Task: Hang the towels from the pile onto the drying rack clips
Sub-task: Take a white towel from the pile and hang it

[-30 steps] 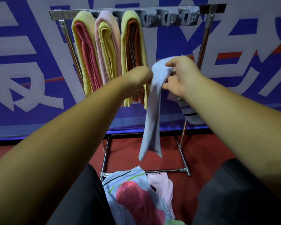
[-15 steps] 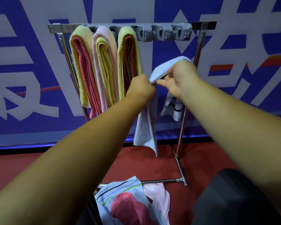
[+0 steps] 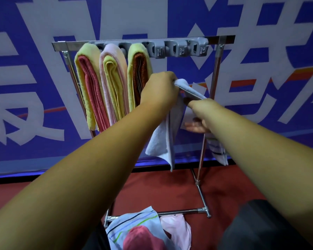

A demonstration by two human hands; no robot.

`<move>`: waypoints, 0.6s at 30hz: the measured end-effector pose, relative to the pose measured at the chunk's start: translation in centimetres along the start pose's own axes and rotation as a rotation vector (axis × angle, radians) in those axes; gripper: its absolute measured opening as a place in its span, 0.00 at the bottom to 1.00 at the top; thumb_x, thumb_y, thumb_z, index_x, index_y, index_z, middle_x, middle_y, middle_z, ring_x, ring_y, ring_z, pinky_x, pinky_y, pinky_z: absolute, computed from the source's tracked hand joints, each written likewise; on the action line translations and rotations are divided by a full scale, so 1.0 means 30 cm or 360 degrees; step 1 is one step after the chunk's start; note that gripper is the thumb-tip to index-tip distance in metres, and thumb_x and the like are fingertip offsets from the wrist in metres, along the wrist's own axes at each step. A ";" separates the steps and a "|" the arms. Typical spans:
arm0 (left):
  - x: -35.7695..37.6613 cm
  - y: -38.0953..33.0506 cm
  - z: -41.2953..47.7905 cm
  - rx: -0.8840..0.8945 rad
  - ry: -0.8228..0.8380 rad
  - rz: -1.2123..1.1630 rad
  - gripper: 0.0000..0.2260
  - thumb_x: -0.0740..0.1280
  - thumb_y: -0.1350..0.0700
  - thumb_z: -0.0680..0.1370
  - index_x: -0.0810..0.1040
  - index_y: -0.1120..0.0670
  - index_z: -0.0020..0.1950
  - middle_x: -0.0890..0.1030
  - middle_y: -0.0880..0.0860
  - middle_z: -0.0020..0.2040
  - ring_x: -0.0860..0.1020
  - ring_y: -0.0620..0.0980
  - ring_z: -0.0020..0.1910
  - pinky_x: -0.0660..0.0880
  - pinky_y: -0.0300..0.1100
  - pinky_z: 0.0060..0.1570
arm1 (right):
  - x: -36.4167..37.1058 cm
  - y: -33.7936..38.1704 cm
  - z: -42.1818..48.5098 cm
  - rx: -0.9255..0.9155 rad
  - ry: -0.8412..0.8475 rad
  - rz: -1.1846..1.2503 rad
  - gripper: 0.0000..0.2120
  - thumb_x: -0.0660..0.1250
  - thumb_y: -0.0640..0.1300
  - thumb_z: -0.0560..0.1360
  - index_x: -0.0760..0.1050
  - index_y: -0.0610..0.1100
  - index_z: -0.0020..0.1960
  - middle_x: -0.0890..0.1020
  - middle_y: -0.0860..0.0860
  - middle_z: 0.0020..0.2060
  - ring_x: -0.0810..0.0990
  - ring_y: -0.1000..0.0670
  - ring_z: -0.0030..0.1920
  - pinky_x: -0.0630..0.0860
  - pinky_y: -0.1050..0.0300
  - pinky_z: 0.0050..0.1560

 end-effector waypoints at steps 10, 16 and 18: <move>-0.054 -0.046 0.087 -0.0008 -0.0081 0.0072 0.11 0.64 0.57 0.78 0.83 0.52 0.57 0.83 0.53 0.49 0.81 0.54 0.46 0.82 0.56 0.47 | -0.048 0.202 0.011 -0.0787 -0.0712 -0.1108 0.25 0.69 0.47 0.80 0.68 0.41 0.73 0.73 0.38 0.65 0.77 0.39 0.44 0.74 0.48 0.43; -0.154 -0.063 0.192 -0.0210 -0.0117 0.0240 0.05 0.64 0.61 0.81 0.79 0.56 0.48 0.81 0.57 0.47 0.78 0.58 0.44 0.73 0.48 0.43 | -0.018 0.323 0.001 -0.1295 -0.0505 -0.1170 0.07 0.59 0.36 0.79 0.76 0.40 0.49 0.79 0.42 0.42 0.73 0.46 0.33 0.65 0.56 0.30; -0.189 -0.064 0.238 -0.0279 -0.0083 0.0301 0.09 0.65 0.60 0.81 0.74 0.55 0.41 0.81 0.57 0.45 0.78 0.59 0.45 0.74 0.48 0.44 | 0.000 0.361 -0.004 -0.1336 -0.0494 -0.1158 0.07 0.59 0.37 0.79 0.77 0.41 0.50 0.78 0.44 0.39 0.74 0.46 0.32 0.66 0.57 0.30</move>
Point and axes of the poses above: each hand's wrist, its own z-axis towards the middle knuckle, its own x-axis out of the palm, y = z × x, the point moved 1 cm from there along z, towards the middle knuckle
